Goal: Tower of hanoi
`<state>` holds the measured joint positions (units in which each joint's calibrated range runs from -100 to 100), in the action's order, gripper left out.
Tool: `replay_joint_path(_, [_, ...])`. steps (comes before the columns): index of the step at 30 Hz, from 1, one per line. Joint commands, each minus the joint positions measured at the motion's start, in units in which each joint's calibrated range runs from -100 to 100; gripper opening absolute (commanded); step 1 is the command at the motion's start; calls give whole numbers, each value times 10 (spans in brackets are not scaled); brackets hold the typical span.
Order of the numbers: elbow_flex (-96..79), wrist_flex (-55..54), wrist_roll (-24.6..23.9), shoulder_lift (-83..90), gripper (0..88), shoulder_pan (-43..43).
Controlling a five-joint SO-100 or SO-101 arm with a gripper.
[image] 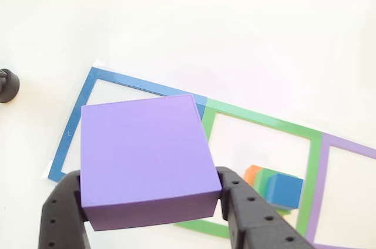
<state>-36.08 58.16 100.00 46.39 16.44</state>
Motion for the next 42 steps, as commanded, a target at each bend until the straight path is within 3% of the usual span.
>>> replay_joint_path(1, [-151,-207,0,19,131,12])
replay_joint_path(9, [-385,-554,0,-45,136,23])
replay_joint_path(20, [-446,-835,0,-251,138,39])
replay_joint_path(33, [-425,-1066,0,-491,141,38])
replay_joint_path(42, [-371,-1111,0,-584,138,68])
